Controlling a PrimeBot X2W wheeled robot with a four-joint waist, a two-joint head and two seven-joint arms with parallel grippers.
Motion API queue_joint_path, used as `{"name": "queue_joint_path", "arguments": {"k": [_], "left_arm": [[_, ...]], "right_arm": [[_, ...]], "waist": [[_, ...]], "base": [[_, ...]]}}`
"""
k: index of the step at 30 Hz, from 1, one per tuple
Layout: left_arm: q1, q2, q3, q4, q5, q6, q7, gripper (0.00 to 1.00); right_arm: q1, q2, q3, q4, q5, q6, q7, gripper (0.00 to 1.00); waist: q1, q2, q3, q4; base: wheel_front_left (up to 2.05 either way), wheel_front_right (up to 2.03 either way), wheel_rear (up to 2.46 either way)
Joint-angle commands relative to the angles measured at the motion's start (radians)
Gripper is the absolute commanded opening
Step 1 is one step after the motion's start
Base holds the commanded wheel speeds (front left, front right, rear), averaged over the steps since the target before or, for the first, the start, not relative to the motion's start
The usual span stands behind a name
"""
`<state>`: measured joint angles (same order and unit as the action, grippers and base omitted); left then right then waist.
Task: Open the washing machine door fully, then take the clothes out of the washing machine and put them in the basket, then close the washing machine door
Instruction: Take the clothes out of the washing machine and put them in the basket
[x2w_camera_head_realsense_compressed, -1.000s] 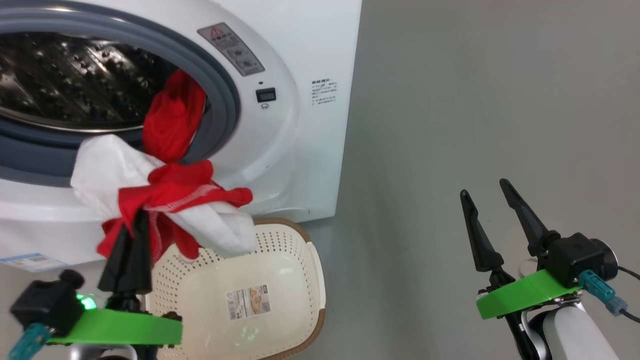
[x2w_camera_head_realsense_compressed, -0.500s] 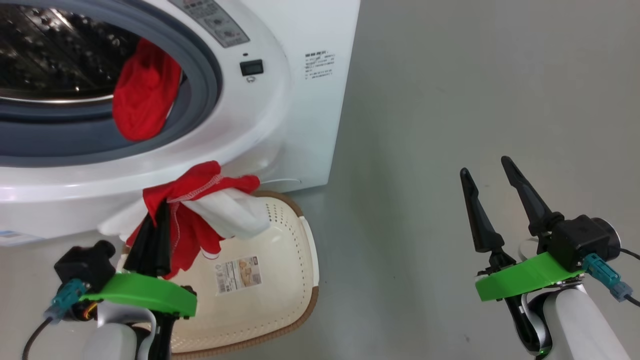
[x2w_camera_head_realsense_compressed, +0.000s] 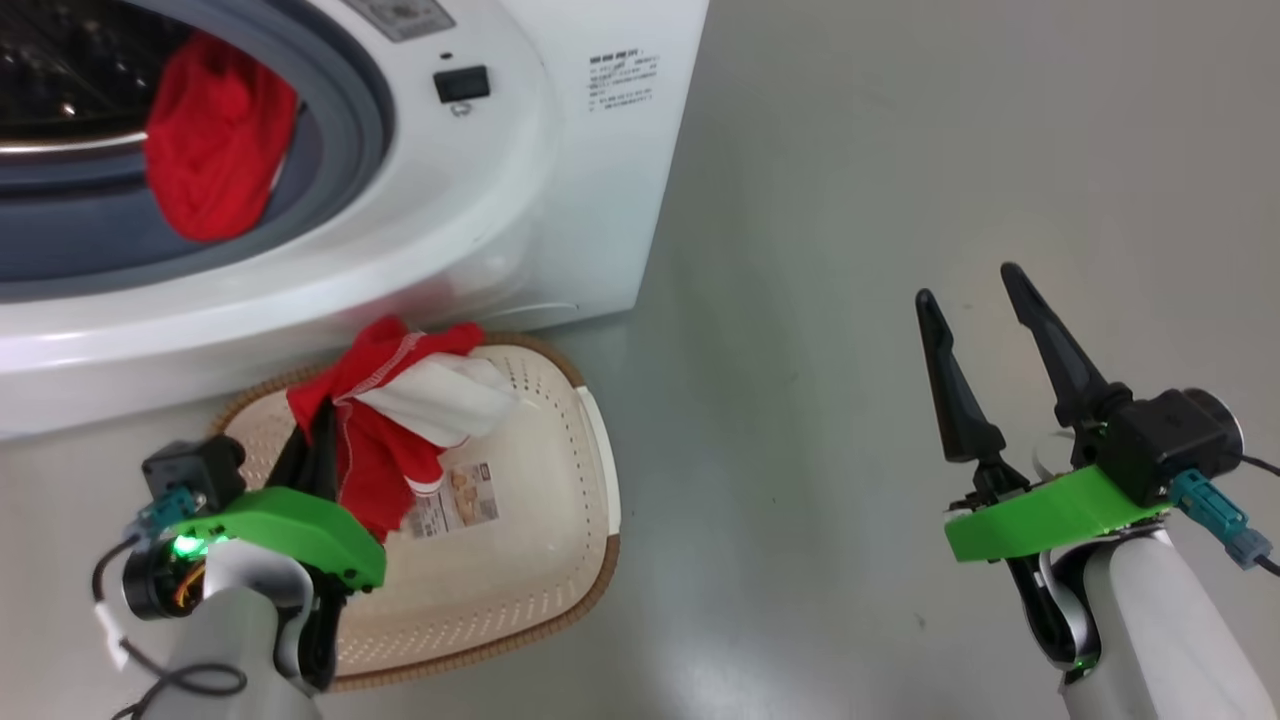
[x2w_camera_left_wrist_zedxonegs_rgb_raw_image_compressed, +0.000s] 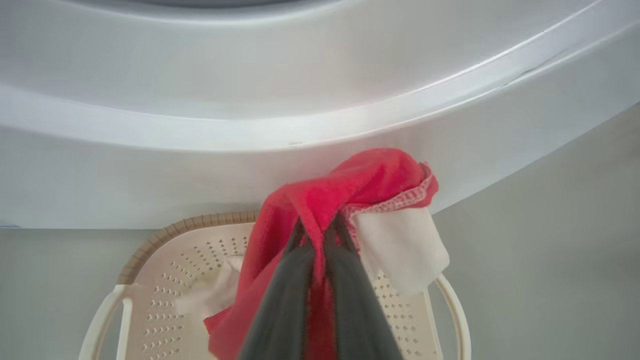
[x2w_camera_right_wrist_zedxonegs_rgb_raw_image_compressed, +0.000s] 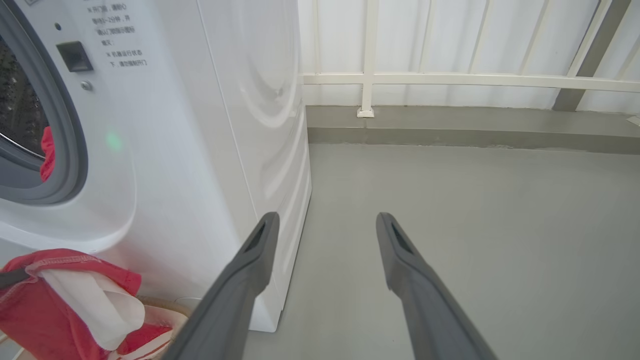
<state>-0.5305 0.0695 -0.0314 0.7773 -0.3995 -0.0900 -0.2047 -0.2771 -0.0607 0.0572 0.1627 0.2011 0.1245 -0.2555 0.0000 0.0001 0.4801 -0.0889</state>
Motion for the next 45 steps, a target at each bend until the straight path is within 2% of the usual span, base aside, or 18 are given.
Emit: {"name": "queue_joint_path", "arguments": {"k": [1,8,17,23,40,41,42,43,44,45], "left_arm": [[-0.020,0.019,0.023,0.009,-0.008,0.001,-0.007,0.00],[-0.124,0.022,0.012,0.234,-0.016,-0.006,-0.005,0.00],[-0.223,0.016,-0.003,0.423,-0.037,-0.020,0.038,0.00],[-0.251,0.014,-0.010,0.473,-0.050,-0.026,0.056,0.00],[-0.266,0.024,-0.028,0.508,-0.066,-0.024,0.099,0.00],[-0.267,0.024,-0.029,0.508,-0.066,-0.023,0.099,0.07],[-0.269,0.025,-0.030,0.509,-0.067,-0.023,0.099,0.20],[-0.271,0.025,-0.031,0.509,-0.068,-0.021,0.097,0.30],[-0.272,0.026,-0.032,0.510,-0.068,-0.019,0.094,0.46],[-0.274,0.027,-0.034,0.510,-0.067,-0.018,0.091,0.86]], "right_arm": [[-0.013,-0.003,0.030,-0.026,0.008,0.006,-0.006,1.00],[-0.042,-0.005,0.037,-0.029,0.010,0.006,-0.006,1.00],[-0.072,-0.003,0.046,-0.029,0.012,0.006,-0.006,1.00],[-0.079,-0.002,0.058,-0.023,0.013,0.006,-0.006,1.00],[-0.102,-0.001,0.070,-0.024,0.021,0.006,-0.006,1.00],[-0.102,-0.001,0.069,-0.025,0.021,0.006,-0.006,1.00],[-0.102,-0.001,0.069,-0.024,0.021,0.006,-0.006,1.00],[-0.102,-0.001,0.068,-0.023,0.021,0.006,-0.006,1.00],[-0.103,-0.001,0.067,-0.021,0.021,0.006,-0.006,1.00],[-0.104,-0.001,0.066,-0.020,0.020,0.006,-0.006,1.00]], "waist": [[0.0000,-0.0001,0.023,-0.007],[0.0000,-0.0001,0.090,-0.013],[0.0000,-0.0001,0.144,-0.013],[0.0000,-0.0001,0.152,-0.014],[0.0000,-0.0001,0.177,-0.028],[0.0000,-0.0001,0.177,-0.028],[0.0000,-0.0001,0.177,-0.028],[0.0000,-0.0001,0.177,-0.028],[0.0000,-0.0001,0.176,-0.028],[0.0000,-0.0001,0.175,-0.028]], "base": [[0.00,0.00,0.00],[0.00,0.00,0.00],[0.00,0.00,0.00],[0.00,0.00,0.00],[0.00,0.00,0.00],[0.00,0.00,0.00],[0.00,0.00,0.00],[0.00,0.00,0.00],[0.00,0.00,0.00],[0.00,0.00,0.00]]}}
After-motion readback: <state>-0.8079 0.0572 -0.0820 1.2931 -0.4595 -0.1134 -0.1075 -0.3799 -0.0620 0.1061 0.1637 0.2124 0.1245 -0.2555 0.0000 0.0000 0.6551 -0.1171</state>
